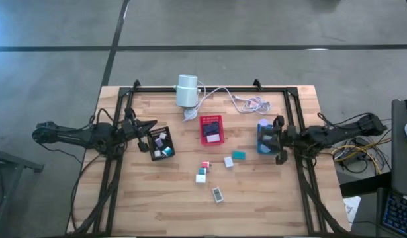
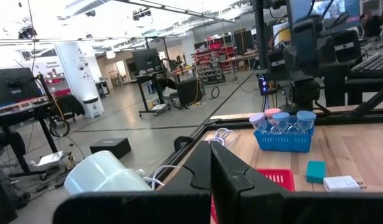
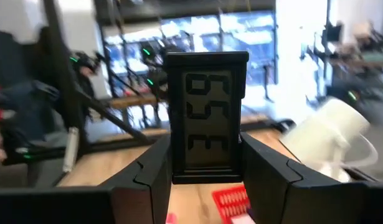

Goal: Pick & Place Office items
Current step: Put the black digital clock into the red basket

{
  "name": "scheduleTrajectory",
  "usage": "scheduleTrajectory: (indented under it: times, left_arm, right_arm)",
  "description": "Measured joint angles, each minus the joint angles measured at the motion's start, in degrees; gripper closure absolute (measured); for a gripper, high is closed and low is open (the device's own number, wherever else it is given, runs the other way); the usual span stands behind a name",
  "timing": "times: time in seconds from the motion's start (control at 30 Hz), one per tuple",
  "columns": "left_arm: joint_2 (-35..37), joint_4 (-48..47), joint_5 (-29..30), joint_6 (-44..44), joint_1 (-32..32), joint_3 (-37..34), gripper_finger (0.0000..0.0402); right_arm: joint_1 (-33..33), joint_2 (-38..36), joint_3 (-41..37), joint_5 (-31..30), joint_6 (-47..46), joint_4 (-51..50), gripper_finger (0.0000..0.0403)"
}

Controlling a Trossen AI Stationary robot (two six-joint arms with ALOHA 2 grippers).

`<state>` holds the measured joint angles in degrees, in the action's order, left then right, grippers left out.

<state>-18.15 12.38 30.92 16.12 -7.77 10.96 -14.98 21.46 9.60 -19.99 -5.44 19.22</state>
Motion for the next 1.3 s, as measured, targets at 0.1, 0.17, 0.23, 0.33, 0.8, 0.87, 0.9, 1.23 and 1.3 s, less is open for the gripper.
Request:
scheduleTrajectory:
  times: [0.1, 0.17, 0.23, 0.33, 0.8, 0.87, 0.9, 1.23, 1.3]
  left_arm:
    - [0.0, 0.0, 0.0, 0.23, -0.02, 0.0, 0.0401]
    - [0.0, 0.0, 0.0, 0.24, -0.02, 0.0, 0.0401]
    - [0.0, 0.0, 0.0, 0.14, -0.02, 0.0, 0.0401]
    - [0.0, -0.02, 0.0, -1.34, -0.02, 0.0, 0.0401]
    - [0.0, -0.04, 0.0, -2.41, -0.01, 0.0, 0.0401]
    - [0.0, -0.14, 0.0, -2.47, 0.0, 0.0, 0.0401]
    - [0.0, -0.47, 0.0, -2.67, 0.0, 0.0, 0.0401]
    - [0.02, -2.64, 0.0, -2.86, -0.01, 0.0, 0.0401]
    - [0.04, -2.75, 0.0, -2.87, -0.01, 0.0, 0.0401]
  right_arm:
    - [0.04, 5.56, 8.03, -3.69, -2.39, -9.34, 0.0254]
    - [0.04, 9.7, 13.8, -6.06, -3.5, -16.26, 0.0254]
    - [0.17, 13.99, 19.71, -8.66, -4.39, -21.91, 0.0254]
    - [1.82, 20.5, 29.11, -9.79, -7.3, -32.34, 0.0254]
    - [18.2, 56.83, 55.0, 3.39, -5.41, -59.07, 0.0254]
    - [19.52, 61.02, 57.33, 6.41, -3.63, -58.86, 0.0254]
    - [20.14, 62.98, 58.51, 7.93, -2.81, -58.94, 0.0254]
    - [22.34, 80.36, 72.54, 18.67, 6.3, -63.76, 0.0254]
    - [22.33, 83.0, 74.63, 18.81, 6.45, -64.55, 0.0254]
